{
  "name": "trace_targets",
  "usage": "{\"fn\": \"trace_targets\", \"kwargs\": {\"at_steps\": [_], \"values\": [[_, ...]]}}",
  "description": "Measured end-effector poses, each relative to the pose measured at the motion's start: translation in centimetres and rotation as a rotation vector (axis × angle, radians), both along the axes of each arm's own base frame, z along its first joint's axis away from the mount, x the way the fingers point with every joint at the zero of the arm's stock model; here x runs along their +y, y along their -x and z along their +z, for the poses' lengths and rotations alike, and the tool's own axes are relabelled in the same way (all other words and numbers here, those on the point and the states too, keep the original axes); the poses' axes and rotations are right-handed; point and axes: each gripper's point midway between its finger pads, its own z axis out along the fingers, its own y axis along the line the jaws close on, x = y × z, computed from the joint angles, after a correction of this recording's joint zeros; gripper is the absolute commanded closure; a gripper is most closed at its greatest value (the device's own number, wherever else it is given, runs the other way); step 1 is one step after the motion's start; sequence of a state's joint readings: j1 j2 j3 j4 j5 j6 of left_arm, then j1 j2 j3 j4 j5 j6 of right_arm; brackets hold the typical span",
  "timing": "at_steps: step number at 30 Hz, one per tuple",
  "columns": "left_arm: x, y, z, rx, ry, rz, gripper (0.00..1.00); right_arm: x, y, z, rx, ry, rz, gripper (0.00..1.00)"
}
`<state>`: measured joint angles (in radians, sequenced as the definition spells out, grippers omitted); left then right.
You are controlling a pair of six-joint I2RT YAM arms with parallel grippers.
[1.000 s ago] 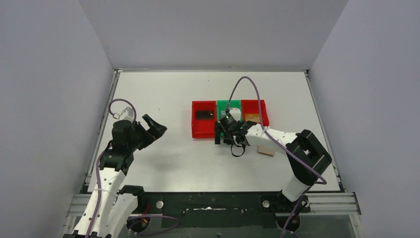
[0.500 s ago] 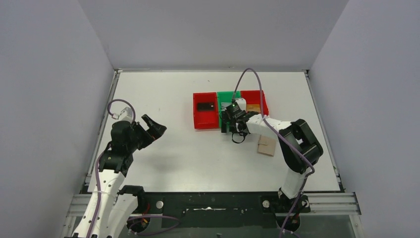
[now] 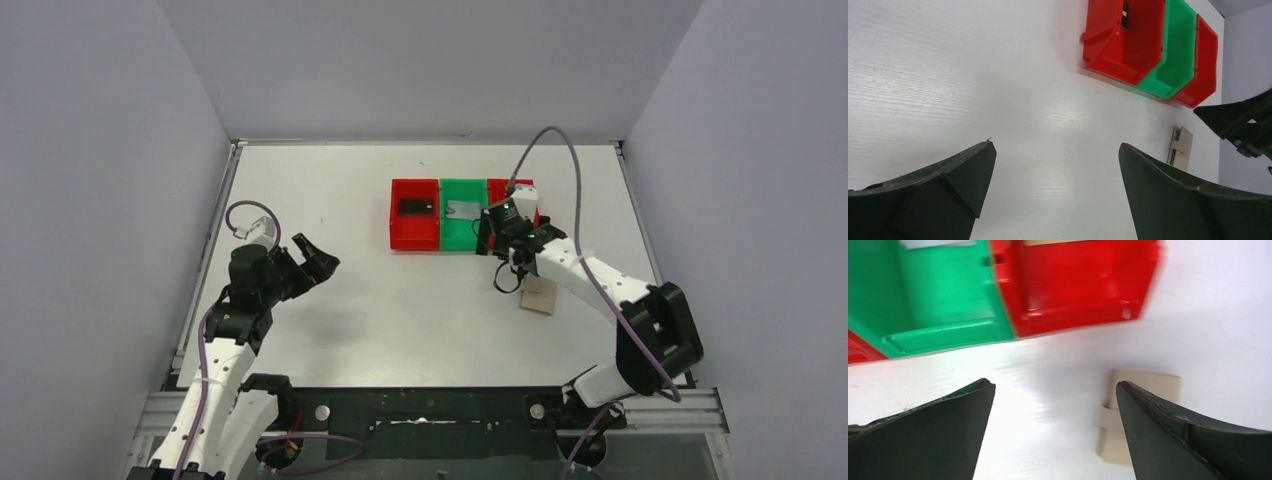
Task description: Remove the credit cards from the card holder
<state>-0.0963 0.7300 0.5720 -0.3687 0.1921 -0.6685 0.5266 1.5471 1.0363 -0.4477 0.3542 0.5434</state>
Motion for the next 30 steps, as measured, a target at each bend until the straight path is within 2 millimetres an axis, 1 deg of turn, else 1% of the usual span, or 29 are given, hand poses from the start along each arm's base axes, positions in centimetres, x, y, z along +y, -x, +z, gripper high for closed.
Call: {"fn": "trace_targets", "kwargs": {"at_steps": [2, 4, 6, 8, 9, 10, 11, 13, 14, 17, 19, 20, 21, 24, 26, 30], "values": [[-0.1, 0.1, -0.8, 0.010, 0.000, -0.005, 0.04, -2.2, 1.2, 1.4, -0.040, -0.017, -0.076, 0.02], [-0.1, 0.3, -1.5, 0.022, 0.001, -0.007, 0.04, -5.1, 2.4, 1.5, -0.055, -0.036, -0.166, 0.02], [-0.2, 0.4, -2.0, 0.032, 0.004, -0.012, 0.05, -8.5, 4.0, 0.3, -0.042, -0.062, -0.269, 0.01], [-0.2, 0.5, -2.3, 0.040, 0.004, -0.014, 0.06, -11.2, 5.9, -1.8, -0.001, -0.098, -0.349, 0.01], [-0.2, 0.4, -2.3, 0.040, 0.004, -0.015, 0.06, -12.1, 6.8, -2.8, 0.024, -0.123, -0.379, 0.02], [-0.3, 0.4, -2.3, 0.038, 0.005, -0.015, 0.06, -12.5, 7.6, -3.8, 0.048, -0.148, -0.394, 0.05], [-0.3, 0.3, -2.3, 0.036, 0.006, -0.017, 0.06, -12.5, 8.2, -4.7, 0.073, -0.176, -0.398, 0.08], [-0.5, 0.2, -2.2, 0.032, 0.010, -0.027, 0.06, -12.0, 8.7, -5.8, 0.115, -0.227, -0.388, 0.13], [-0.5, 0.2, -2.2, 0.032, 0.011, -0.032, 0.06, -11.6, 8.6, -6.1, 0.129, -0.251, -0.376, 0.17], [-0.8, 0.2, -2.5, 0.044, 0.013, -0.051, 0.06, -10.1, 7.8, -7.4, 0.166, -0.303, -0.322, 0.25], [-0.9, 0.2, -2.7, 0.050, 0.011, -0.056, 0.06, -9.0, 6.8, -7.2, 0.150, -0.325, -0.275, 0.28], [-0.9, 0.2, -2.8, 0.051, 0.009, -0.057, 0.06, -8.3, 6.5, -7.2, 0.145, -0.324, -0.249, 0.29], [-0.9, 0.2, -2.8, 0.051, 0.009, -0.058, 0.07, -7.5, 6.5, -7.2, 0.143, -0.318, -0.215, 0.34], [-0.9, 0.2, -2.7, 0.049, 0.009, -0.058, 0.07, -4.0, 7.3, -7.3, 0.158, -0.305, -0.093, 0.44], [-0.9, 0.2, -2.7, 0.049, 0.009, -0.058, 0.07, -2.0, 8.1, -7.3, 0.169, -0.303, -0.030, 0.45], [-0.9, 0.2, -2.7, 0.048, 0.009, -0.059, 0.07, 1.9, 9.9, -7.1, 0.172, -0.257, 0.130, 0.40]]}}
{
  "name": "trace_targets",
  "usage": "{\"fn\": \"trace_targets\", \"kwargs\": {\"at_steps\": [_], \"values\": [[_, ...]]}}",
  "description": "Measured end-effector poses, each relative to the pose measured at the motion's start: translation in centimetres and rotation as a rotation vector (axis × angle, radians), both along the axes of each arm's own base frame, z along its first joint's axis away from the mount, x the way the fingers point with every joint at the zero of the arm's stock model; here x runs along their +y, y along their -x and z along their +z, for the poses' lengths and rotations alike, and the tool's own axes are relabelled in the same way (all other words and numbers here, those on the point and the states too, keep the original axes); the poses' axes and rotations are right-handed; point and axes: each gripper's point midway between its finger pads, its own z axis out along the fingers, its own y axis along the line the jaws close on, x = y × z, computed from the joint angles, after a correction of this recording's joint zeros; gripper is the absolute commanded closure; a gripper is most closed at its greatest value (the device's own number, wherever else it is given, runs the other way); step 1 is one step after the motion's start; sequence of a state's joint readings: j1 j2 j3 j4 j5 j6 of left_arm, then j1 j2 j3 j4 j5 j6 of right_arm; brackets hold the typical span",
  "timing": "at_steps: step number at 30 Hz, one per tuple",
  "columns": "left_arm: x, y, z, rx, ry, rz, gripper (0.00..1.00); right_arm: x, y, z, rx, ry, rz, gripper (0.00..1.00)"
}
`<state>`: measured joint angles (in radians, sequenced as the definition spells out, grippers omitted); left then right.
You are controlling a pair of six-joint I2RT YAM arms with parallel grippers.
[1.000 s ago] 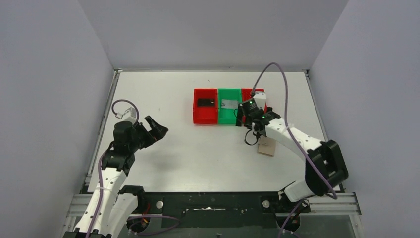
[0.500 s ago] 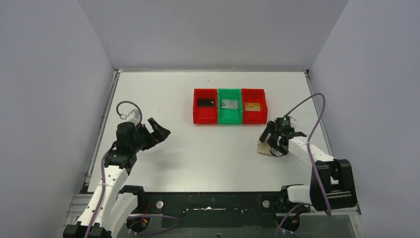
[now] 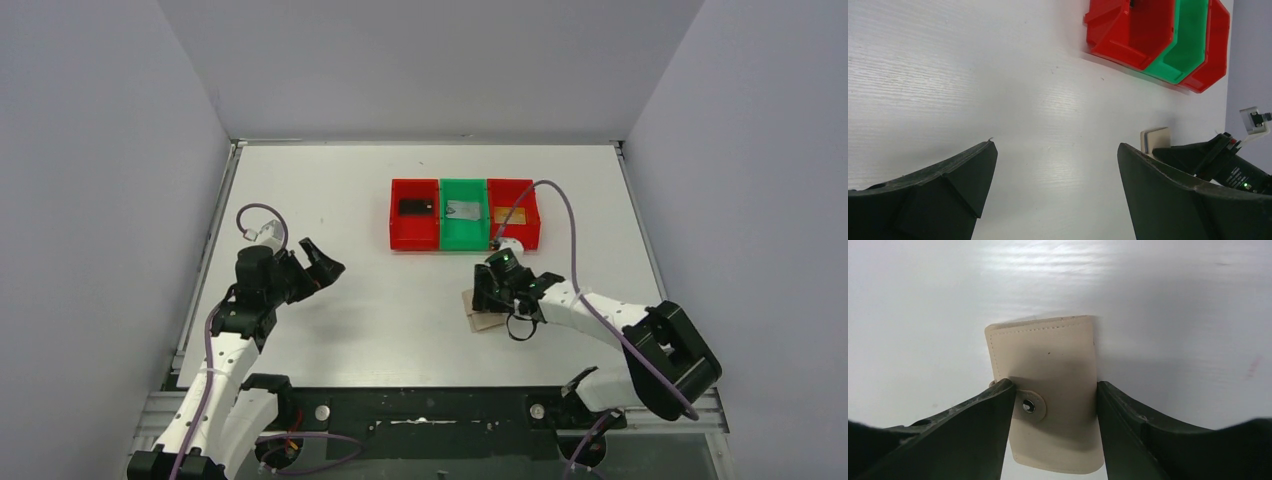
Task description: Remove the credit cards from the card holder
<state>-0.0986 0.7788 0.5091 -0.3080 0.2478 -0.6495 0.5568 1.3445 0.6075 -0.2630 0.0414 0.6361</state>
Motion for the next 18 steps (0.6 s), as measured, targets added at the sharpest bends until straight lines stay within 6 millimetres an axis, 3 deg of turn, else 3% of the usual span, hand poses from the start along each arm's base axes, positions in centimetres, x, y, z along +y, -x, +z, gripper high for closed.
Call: {"fn": "trace_targets", "kwargs": {"at_steps": [4, 8, 13, 18], "values": [[0.0, -0.1, 0.1, -0.005, 0.000, 0.000, 0.07, 4.1, 2.0, 0.2, -0.011, 0.043, 0.217, 0.33], [0.0, -0.1, 0.2, -0.008, 0.000, -0.002, 0.10, 7.1, 2.0, 0.7, -0.016, 0.079, 0.355, 0.23], [-0.3, 0.0, 0.2, -0.010, -0.001, -0.015, 0.11, 8.3, 1.3, 2.0, -0.039, 0.039, 0.351, 0.25], [-1.9, 0.5, 0.1, -0.004, 0.009, -0.082, 0.14, 7.0, 0.5, 3.3, -0.064, 0.009, 0.233, 0.36]]}}
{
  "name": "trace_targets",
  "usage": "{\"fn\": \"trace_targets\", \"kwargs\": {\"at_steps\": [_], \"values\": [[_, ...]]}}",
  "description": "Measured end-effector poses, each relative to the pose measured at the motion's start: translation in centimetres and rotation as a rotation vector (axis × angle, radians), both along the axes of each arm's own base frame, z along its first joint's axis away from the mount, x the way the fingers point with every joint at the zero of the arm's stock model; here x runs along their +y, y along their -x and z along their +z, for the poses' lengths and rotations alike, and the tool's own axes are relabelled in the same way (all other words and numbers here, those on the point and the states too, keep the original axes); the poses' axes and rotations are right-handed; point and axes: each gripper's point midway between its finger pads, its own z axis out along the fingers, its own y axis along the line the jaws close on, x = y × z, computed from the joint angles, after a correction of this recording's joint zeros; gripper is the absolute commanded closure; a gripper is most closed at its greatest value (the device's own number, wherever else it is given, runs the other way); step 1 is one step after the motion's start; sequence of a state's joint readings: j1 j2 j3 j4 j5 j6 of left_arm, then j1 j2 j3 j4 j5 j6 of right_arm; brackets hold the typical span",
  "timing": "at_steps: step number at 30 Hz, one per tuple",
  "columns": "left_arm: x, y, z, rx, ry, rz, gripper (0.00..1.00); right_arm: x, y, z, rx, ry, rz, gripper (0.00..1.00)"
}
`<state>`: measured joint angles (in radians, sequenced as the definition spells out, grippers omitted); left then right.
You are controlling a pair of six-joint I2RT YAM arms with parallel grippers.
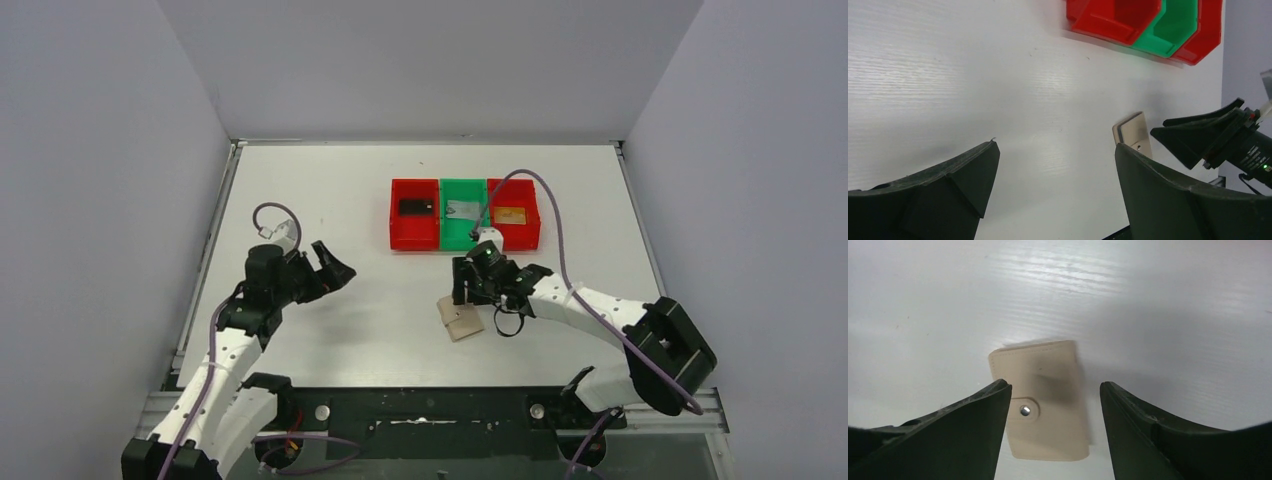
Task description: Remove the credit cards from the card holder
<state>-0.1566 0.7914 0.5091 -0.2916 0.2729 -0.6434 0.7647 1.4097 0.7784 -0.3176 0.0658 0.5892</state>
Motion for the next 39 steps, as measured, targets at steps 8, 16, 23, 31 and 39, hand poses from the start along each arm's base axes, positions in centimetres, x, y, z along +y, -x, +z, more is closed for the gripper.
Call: {"fn": "trace_targets", "kwargs": {"at_steps": [8, 16, 23, 31, 39], "values": [[-5.7, 3.0, -3.9, 0.160, -0.036, -0.208, 0.17, -5.9, 0.6, -1.9, 0.058, -0.092, -0.215, 0.43], [-14.3, 4.4, -4.2, 0.193, -0.090, -0.359, 0.22, -5.1, 2.1, -3.1, 0.109, -0.193, -0.225, 0.45], [-21.3, 3.1, -4.4, 0.210, -0.093, -0.386, 0.27, -4.8, 2.2, -3.0, 0.108, -0.282, -0.246, 0.47], [-26.2, 2.6, -5.6, 0.272, -0.116, -0.346, 0.34, -4.9, 1.9, -3.0, 0.097, -0.400, -0.288, 0.50], [-27.0, 3.5, -7.6, 0.366, -0.239, -0.311, 0.38, -4.9, 1.6, -2.8, 0.091, -0.530, -0.312, 0.49]]}}
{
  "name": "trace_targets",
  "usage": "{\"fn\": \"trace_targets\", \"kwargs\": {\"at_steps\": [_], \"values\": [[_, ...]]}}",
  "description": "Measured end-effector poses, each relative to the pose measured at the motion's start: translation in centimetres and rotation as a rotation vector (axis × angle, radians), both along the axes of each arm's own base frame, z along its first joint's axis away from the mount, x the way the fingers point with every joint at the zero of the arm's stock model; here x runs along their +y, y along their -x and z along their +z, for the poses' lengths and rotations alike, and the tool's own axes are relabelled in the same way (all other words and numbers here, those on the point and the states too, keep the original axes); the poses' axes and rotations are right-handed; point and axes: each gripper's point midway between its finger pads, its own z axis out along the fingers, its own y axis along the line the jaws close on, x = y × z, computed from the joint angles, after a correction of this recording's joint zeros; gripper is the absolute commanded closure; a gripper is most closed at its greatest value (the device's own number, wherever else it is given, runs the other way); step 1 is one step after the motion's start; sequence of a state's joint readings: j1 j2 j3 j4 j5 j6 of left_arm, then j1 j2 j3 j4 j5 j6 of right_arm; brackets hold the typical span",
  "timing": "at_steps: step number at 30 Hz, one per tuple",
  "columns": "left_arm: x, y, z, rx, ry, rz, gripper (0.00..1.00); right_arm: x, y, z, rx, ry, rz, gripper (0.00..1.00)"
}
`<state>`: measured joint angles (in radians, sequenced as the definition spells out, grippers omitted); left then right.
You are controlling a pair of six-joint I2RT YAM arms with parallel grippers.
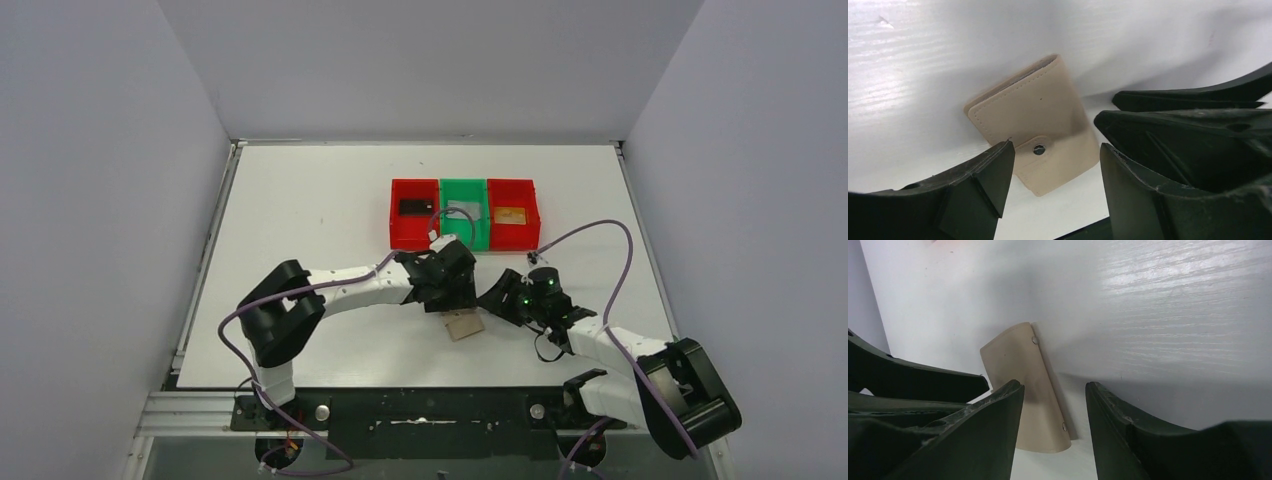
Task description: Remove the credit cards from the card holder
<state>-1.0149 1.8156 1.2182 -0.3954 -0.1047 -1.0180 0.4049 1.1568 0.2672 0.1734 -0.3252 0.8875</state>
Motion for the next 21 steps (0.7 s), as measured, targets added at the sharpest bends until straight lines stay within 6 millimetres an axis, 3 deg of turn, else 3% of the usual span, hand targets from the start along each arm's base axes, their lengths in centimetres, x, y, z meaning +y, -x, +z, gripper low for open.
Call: {"fn": "trace_targets", "kwargs": {"at_steps": [5, 10, 14, 21], "values": [[1.1, 1.2, -1.8, 0.041, -0.128, -0.008, 0.38, 0.3, -0.1, 0.1, -0.003, -0.022, 0.010, 0.48], [1.6, 1.5, -2.4, 0.052, -0.202, -0.010, 0.40, 0.5, -0.2, 0.1, -0.008, -0.035, 0.016, 0.47], [1.6, 1.5, -3.1, 0.067, -0.248, -0.017, 0.50, 0.7, -0.2, 0.1, -0.009, -0.043, 0.024, 0.47], [2.3, 1.5, -3.2, 0.066, -0.290, -0.021, 0.79, 0.8, -0.2, 0.1, -0.008, -0.052, 0.031, 0.47]]}}
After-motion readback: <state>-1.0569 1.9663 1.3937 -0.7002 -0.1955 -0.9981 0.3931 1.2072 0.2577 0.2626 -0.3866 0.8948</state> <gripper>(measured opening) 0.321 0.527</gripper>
